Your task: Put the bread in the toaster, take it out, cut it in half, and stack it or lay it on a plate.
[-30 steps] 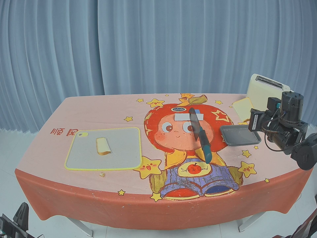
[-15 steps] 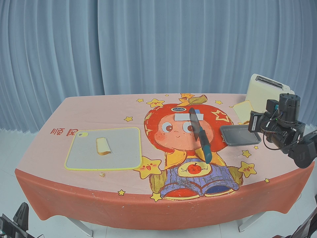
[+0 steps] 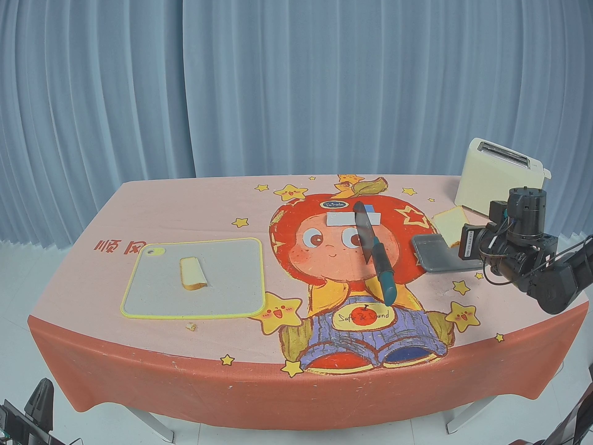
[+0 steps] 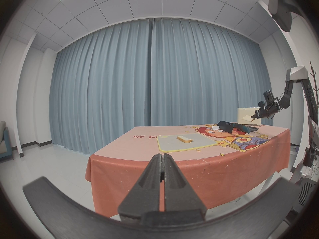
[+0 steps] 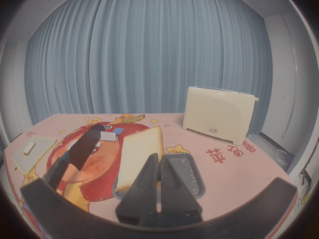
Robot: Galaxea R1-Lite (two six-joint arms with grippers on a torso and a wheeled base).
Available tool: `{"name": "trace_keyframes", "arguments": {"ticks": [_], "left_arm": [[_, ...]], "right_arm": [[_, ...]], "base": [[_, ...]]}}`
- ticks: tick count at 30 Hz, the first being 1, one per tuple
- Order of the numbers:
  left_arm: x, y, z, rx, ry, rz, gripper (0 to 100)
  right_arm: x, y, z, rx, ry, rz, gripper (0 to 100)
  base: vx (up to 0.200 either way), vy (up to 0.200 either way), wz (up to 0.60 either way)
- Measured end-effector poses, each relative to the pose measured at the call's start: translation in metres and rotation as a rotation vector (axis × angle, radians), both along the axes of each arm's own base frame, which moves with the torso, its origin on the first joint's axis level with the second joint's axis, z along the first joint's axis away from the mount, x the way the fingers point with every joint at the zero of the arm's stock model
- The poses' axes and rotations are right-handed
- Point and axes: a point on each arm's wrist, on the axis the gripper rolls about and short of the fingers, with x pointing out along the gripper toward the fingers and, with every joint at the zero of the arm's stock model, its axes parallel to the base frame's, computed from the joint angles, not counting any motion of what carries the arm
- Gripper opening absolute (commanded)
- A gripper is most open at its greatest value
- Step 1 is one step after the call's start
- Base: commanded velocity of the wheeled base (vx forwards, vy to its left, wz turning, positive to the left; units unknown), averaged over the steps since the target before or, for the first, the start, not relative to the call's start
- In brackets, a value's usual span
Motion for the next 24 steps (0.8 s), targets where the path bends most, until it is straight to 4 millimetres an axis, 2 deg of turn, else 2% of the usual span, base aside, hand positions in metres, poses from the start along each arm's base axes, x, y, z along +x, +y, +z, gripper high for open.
{"name": "trace_keyframes", "arguments": {"ticks": [13,24], "left_arm": [[0.0,0.0,0.0,0.0,0.0,0.0,0],[0.0,0.0,0.0,0.0,0.0,0.0,0]], "right_arm": [[0.017,-0.003,-0.032,-0.02,0.085,-0.017,0],[0.027,-0.005,-0.044,-0.02,0.111,-0.035,0]], "base": [[0.0,0.0,0.0],[0.0,0.0,0.0]]}}
